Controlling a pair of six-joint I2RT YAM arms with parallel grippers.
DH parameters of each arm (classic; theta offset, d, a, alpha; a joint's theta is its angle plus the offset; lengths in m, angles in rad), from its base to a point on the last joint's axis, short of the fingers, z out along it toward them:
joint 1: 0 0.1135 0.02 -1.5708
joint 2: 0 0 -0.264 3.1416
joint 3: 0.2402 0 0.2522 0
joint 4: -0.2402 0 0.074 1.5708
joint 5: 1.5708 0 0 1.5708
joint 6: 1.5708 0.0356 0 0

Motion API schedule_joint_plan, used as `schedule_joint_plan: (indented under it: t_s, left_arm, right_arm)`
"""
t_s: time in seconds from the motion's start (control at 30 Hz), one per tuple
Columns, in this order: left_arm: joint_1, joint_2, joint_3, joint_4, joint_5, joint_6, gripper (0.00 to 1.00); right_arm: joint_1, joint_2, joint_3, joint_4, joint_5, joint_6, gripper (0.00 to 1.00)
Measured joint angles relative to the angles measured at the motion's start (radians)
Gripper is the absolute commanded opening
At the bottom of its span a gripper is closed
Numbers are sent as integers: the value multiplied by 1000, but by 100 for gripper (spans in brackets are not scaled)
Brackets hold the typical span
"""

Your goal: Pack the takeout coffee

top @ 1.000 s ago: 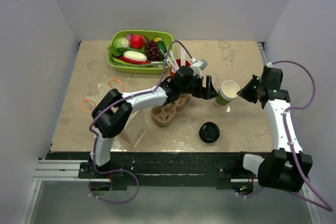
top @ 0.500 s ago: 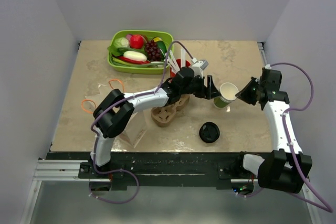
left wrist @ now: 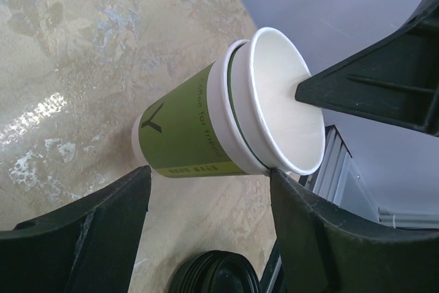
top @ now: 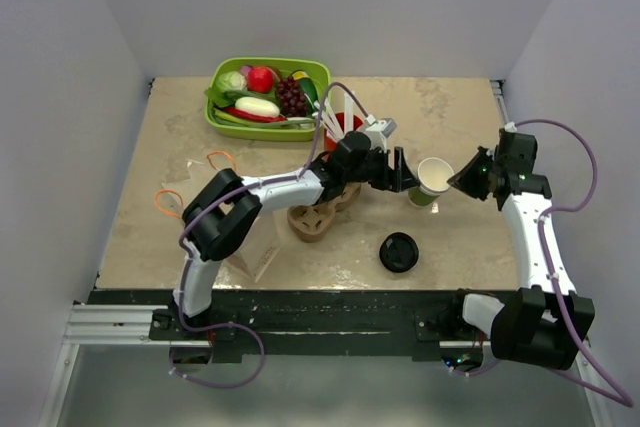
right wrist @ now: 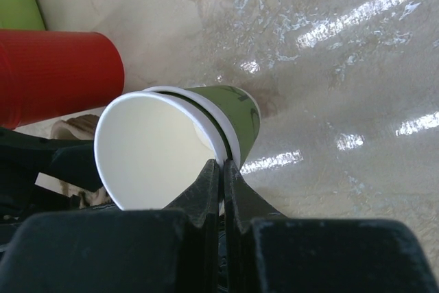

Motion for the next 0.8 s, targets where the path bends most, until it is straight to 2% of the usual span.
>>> schedule_joint_plan:
  t_s: [0.37,0.8]
  left_arm:
    - [0,55,47,1,3,0,71]
    - [-7,87,86,-77,-28,4,71]
  right_arm:
    - [-10,2,-21,24,3,2,0]
    - [-11,10,-48,53,3,21,0]
